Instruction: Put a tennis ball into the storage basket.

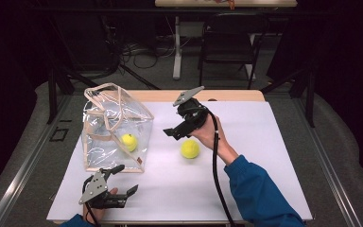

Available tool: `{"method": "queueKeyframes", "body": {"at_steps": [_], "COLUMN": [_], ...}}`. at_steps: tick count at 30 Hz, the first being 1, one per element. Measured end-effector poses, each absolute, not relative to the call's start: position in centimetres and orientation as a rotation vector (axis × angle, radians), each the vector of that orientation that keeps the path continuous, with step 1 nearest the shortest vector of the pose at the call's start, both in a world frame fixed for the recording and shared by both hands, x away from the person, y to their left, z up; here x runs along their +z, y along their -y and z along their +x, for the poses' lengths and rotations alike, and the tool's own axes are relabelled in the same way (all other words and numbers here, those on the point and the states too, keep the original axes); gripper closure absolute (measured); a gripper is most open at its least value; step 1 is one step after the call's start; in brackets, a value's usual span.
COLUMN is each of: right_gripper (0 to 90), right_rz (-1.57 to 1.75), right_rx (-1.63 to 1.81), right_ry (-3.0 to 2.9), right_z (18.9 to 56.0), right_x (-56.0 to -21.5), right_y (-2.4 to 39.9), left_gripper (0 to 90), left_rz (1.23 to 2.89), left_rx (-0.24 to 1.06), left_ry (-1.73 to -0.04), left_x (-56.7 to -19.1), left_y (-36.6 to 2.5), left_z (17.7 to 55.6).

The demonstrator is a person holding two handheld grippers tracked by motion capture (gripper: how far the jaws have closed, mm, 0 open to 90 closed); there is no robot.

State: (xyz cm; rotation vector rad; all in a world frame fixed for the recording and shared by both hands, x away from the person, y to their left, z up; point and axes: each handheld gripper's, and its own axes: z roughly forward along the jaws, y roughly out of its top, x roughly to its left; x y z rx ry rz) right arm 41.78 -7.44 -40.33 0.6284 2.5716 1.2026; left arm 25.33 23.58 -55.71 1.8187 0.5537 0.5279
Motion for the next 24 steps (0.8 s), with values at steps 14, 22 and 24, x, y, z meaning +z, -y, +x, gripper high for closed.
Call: {"method": "queueKeyframes", "body": {"at_steps": [14,22,24], "right_gripper": [2.3,2.3,2.2], "right_rz": [0.659,0.672,0.669], "right_rx": [1.149,1.159,1.150], "right_ry": [-2.600,-2.591,-2.591], "right_z": [41.1,40.5,40.4], "right_x": [-42.6,-43.0,-43.2], "right_y": [8.9,9.9,10.2], "left_gripper": [15.8,15.8,15.8], "left_rz": [1.814,1.823,1.822], "left_rx": [0.531,0.541,0.544], "left_ry": [-0.553,-0.556,-0.557], "left_x": [-55.7,-55.7,-55.7], "left_y": [-23.6,-23.5,-23.5], "left_z": [25.3,25.1,25.1]}}
